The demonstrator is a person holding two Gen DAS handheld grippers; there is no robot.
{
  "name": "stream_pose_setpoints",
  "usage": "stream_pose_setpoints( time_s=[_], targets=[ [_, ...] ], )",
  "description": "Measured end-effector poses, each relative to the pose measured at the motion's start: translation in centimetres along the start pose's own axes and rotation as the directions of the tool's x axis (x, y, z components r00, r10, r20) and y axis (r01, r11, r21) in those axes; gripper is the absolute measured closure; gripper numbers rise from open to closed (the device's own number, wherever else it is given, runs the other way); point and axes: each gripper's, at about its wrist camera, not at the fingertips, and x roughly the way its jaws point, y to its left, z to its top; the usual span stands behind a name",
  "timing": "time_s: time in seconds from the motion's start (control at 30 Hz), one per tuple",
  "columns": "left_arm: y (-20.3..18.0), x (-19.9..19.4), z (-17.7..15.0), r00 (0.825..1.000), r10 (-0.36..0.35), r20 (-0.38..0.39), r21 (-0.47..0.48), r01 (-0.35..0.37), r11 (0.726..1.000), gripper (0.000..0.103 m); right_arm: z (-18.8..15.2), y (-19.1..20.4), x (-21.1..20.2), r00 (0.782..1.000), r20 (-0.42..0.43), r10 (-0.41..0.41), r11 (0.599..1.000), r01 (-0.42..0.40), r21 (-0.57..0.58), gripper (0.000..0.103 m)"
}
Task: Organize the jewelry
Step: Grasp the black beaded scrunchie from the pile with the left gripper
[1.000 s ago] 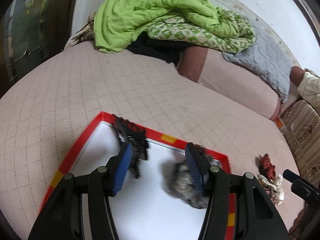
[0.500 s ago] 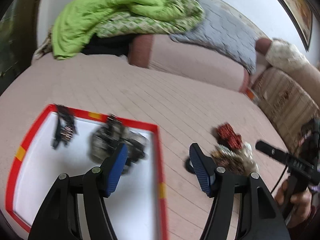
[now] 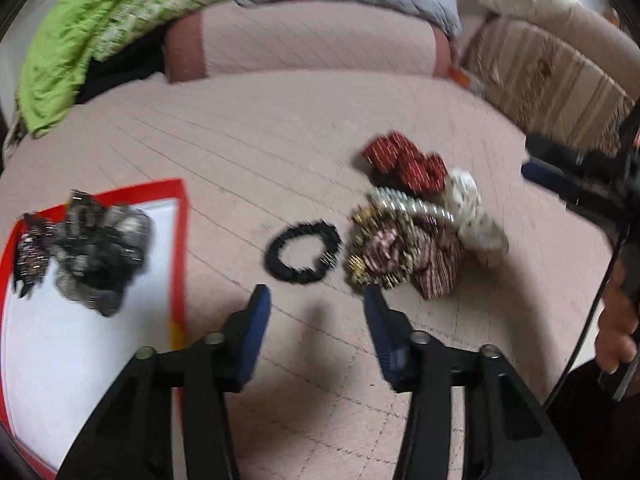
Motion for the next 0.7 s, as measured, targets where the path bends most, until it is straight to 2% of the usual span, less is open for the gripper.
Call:
stream_pose_setpoints(
  time_s=[0.03,0.07,0.37,0.43,0.5,0.53,0.7],
  targets=[
    [-0.1,0.3,0.1,1.0,0.0,-0.011,0.009,0.0,1.0,0.067,0.0,-0.1,0.0,1.0,-0.001,0.002,1.0,-0.002,0.003,0.047],
    [-0.3,0.8,0.1,1.0,0.003,-0.022,0.022,-0.003,1.0,0.067,0.1,-0.1,-0.1,1.0,0.001,0.005,1.0,-0.005,0.007,0.047],
    [-1.0,4.2,1.9,0.997,0.049,-0.058,0.085,-0.044,0.995,0.068,0.2,-0.7,-0.1,0.999,-0.016,0.042,0.998,-0.041,0.051,0.047],
    [-1.1,5.1,2.0,0.996,0.062,-0.057,0.105,-0.055,0.993,0.075,0.1,-0.4,0.0,0.999,-0.021,0.05,0.998,-0.049,0.043,0.047],
    [-1.2,5.3,2.0,0.996,0.063,-0.055,0.102,-0.058,0.993,0.081,0.0,-0.2,0.1,0.998,-0.025,0.06,0.998,-0.059,0.031,0.047],
    [-1.2,5.2,2.0,0.997,0.058,-0.049,0.097,-0.053,0.994,0.09,-0.1,0.1,0.3,0.997,-0.031,0.066,0.998,-0.065,0.026,0.047],
    [-0.3,4.1,0.9,0.999,0.03,-0.034,0.028,-0.029,0.999,0.09,-0.3,1.2,1.5,0.994,-0.062,0.085,0.996,-0.085,0.0,0.047]
  ],
)
